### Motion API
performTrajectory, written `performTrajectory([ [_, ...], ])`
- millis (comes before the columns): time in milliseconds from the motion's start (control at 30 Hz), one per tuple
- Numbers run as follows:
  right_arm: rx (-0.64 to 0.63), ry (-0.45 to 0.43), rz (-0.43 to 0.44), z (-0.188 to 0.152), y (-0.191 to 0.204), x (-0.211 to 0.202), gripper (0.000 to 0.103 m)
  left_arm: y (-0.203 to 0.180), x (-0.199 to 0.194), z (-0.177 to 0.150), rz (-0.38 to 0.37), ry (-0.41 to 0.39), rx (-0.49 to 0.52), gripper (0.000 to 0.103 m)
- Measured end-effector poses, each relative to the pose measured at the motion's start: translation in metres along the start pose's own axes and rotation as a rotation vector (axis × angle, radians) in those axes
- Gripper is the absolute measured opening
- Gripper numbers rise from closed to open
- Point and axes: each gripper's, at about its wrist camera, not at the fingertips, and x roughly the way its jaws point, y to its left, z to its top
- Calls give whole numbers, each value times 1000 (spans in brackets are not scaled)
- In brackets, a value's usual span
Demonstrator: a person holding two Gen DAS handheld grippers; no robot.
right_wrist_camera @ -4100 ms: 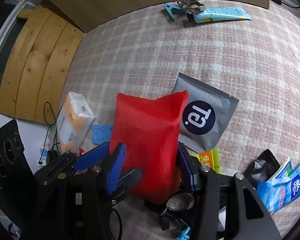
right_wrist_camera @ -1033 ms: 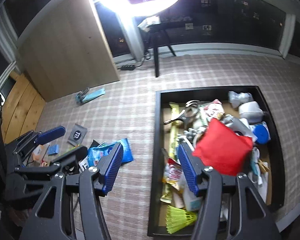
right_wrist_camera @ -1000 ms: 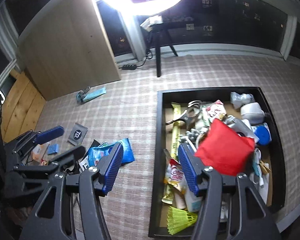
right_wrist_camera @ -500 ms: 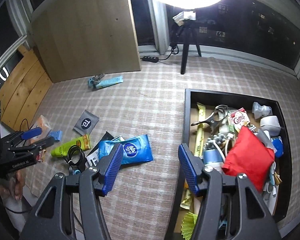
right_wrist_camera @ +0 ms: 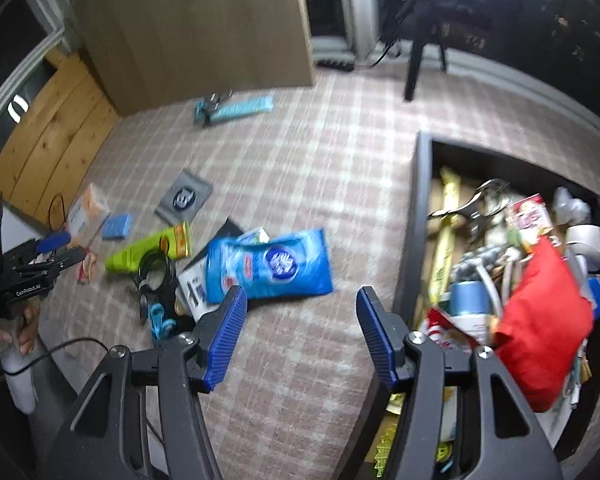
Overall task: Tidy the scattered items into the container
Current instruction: 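Move both tools back down toward the green tube and black cable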
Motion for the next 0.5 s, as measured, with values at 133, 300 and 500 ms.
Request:
performTrajectory([
  [133, 8, 68, 16, -6, 3, 24, 56, -8, 14, -5, 12, 32, 100, 71],
  [300, 8, 114, 57, -11, 18, 43, 56, -6, 24, 0, 23, 57, 145, 71],
  [500, -14, 89, 129, 12, 54, 53, 55, -9, 35, 4, -12, 76, 216, 68],
])
